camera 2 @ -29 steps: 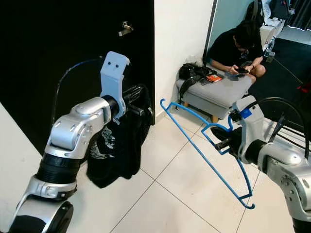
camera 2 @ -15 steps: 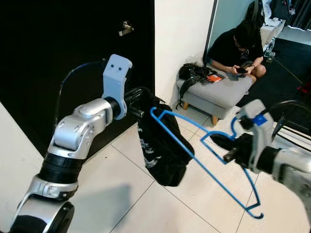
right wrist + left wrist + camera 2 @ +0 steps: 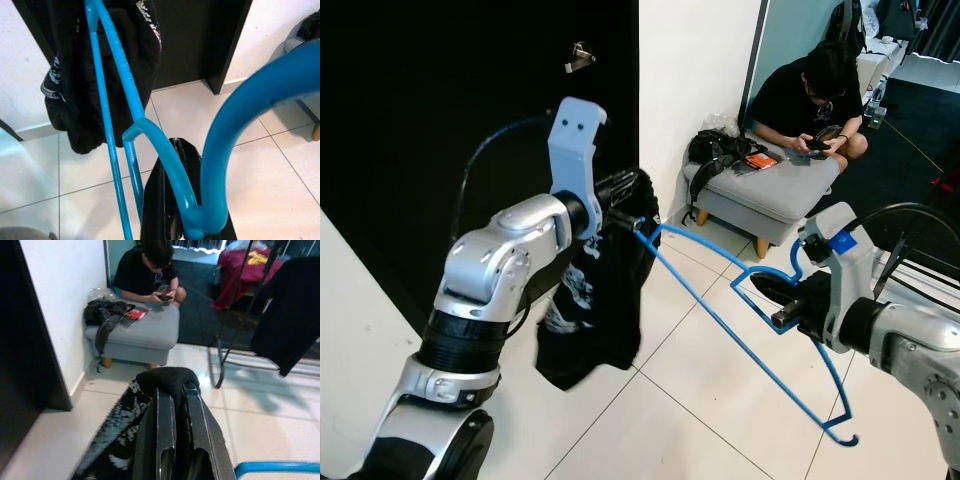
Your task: Hang hanger
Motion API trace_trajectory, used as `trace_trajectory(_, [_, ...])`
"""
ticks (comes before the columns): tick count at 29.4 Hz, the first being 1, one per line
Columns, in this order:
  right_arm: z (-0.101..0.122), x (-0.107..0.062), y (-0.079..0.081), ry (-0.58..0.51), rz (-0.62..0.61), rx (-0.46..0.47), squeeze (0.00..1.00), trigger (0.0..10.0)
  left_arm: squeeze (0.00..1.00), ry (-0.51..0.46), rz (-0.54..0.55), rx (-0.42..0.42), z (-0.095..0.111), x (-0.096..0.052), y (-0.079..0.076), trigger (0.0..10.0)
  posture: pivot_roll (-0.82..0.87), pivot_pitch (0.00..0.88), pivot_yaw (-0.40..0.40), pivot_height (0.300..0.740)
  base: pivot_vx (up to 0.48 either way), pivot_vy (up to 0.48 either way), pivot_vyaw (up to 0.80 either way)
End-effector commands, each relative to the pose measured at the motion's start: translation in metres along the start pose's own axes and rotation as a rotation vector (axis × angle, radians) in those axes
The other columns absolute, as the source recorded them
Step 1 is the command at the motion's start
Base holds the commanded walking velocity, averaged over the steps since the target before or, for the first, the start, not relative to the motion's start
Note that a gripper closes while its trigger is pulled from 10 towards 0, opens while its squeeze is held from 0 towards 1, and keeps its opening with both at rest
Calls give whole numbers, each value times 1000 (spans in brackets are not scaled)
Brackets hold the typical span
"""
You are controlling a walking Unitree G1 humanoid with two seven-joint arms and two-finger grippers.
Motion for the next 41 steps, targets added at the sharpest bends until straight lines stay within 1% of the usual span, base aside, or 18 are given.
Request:
trace_trajectory(1, [0,4,-3,8,-21,15,0,10000,0,-43,-70,-16,15,0,-22,10000,-55,28,-32,740,0,0,0])
trace_trajectory(5, [3,7,-6,-2,-36,19,0,10000,0,-43,-86,-26,15,1,-27,10000,-56,27,-32,740,0,0,0])
trace_trajectory(8, [2,12,-17,10,-106,31,0,10000,0,-39,-96,-50,14,2,-29,10000,-58,25,-34,740,0,0,0])
trace_trajectory(11, [1,13,-20,16,-123,36,0,10000,0,-38,-99,-60,14,2,-29,10000,-58,26,-34,740,0,0,0])
trace_trajectory(12, [-2,14,-24,27,-147,48,0,10000,0,-39,-104,-71,14,1,-30,10000,-57,26,-35,740,0,0,0])
trace_trajectory(14, [-2,14,-24,27,-147,48,0,10000,0,-39,-104,-71,14,1,-30,10000,-57,26,-35,740,0,0,0])
trace_trajectory(15, [-4,15,-28,42,-173,66,0,10000,0,-40,-113,-88,15,1,-32,10000,-58,26,-37,740,0,0,0])
trace_trajectory(16, [-4,15,-28,42,-173,66,0,10000,0,-40,-113,-88,15,1,-32,10000,-58,26,-37,740,0,0,0])
trace_trajectory(17, [-9,16,-35,64,-211,97,0,10000,0,-44,-132,-114,16,0,-35,10000,-57,25,-39,740,0,0,0])
trace_trajectory(18, [-9,16,-35,64,-211,97,0,10000,0,-44,-132,-114,16,0,-35,10000,-57,25,-39,740,0,0,0])
trace_trajectory(20, [-18,16,-48,106,-287,157,0,10000,0,-47,-188,-170,17,-3,-44,10000,-59,22,-41,740,0,0,0])
trace_trajectory(21, [-18,16,-48,106,-287,157,0,10000,0,-47,-188,-170,17,-3,-44,10000,-59,22,-41,740,0,0,0])
trace_trajectory(24, [-27,14,-57,145,-338,205,0,10000,0,-41,-244,-216,13,-7,-49,10000,-60,22,-42,740,0,0,0])
trace_trajectory(28, [-32,12,-60,171,-355,224,0,10000,0,-46,-277,-226,14,-11,-50,10000,-60,20,-43,740,0,0,0])
trace_trajectory(30, [-39,12,-58,215,-349,213,0,10000,0,-70,-284,-227,22,-15,-44,10000,-59,21,-45,740,0,0,0])
trace_trajectory(33, [-41,12,-57,226,-347,210,0,10000,0,-76,-284,-229,24,-16,-43,10000,-59,21,-45,740,0,0,0])
trace_trajectory(37, [-45,15,-53,258,-337,202,0,10000,0,-97,-274,-252,31,-16,-39,10000,-58,21,-46,740,0,0,0])
trace_trajectory(41, [-49,16,-52,283,-339,201,0,10000,0,-99,-259,-257,30,-15,-38,10000,-59,21,-47,740,0,0,0])
Point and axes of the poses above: a point about 5 cm out from each wrist's last joint towards the gripper, its own x axis pointing out of the wrist towards the gripper, its own z axis along the axis of the wrist's last joint, y = z × x, the point moved 6 cm from there along x, pointing out of the wrist towards the gripper, and after that the axes turned 10 degrees about -x, right-handed, at the moved point
